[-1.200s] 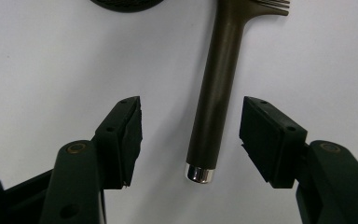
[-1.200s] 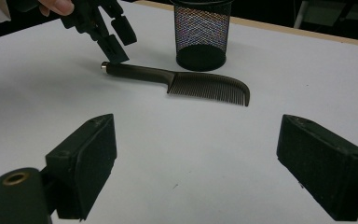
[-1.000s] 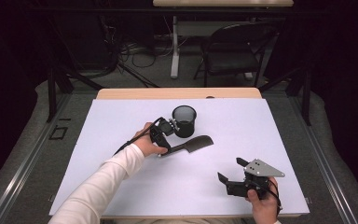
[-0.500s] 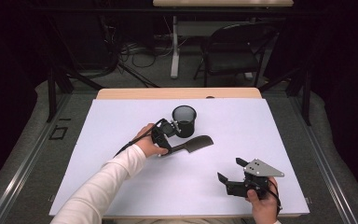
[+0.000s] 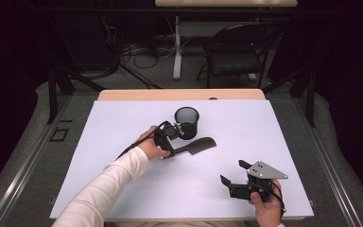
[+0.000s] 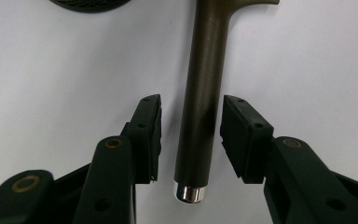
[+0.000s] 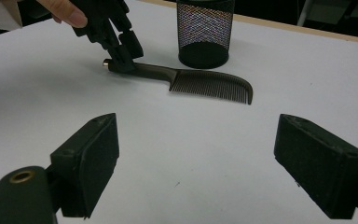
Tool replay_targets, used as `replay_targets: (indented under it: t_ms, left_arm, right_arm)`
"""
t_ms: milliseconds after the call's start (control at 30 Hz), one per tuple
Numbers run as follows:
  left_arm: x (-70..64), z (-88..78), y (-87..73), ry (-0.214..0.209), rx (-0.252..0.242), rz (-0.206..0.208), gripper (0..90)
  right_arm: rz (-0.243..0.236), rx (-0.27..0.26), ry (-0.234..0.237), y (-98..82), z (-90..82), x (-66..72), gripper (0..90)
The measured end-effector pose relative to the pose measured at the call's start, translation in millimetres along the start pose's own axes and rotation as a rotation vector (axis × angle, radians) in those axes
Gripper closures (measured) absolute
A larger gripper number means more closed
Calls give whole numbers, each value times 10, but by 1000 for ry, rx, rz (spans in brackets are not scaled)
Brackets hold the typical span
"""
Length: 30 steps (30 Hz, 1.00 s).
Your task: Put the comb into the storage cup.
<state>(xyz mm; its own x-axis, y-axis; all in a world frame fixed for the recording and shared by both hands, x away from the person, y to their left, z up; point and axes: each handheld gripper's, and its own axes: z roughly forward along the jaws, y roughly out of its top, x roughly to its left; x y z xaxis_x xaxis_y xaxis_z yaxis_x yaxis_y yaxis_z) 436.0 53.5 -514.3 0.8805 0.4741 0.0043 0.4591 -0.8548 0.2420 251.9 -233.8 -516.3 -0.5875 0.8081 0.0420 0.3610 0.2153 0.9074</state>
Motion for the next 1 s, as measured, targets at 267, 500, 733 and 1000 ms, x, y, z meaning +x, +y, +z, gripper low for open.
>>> replay_targets:
  t_ms: [267, 500, 733, 1000]
  left_arm:
    - [-23, 47, 11, 11, 12, 33, 596]
    - [-28, 75, 19, 9, 30, 38, 621]
    - [-31, 96, 20, 10, 28, 39, 644]
    - [-40, 110, 29, 10, 35, 57, 667]
  right_arm:
    - [1, 2, 2, 0, 0, 3, 139]
    - [0, 1, 3, 0, 0, 2, 140]
    - [0, 1, 3, 0, -1, 3, 140]
    - [0, 2, 3, 0, -1, 1, 140]
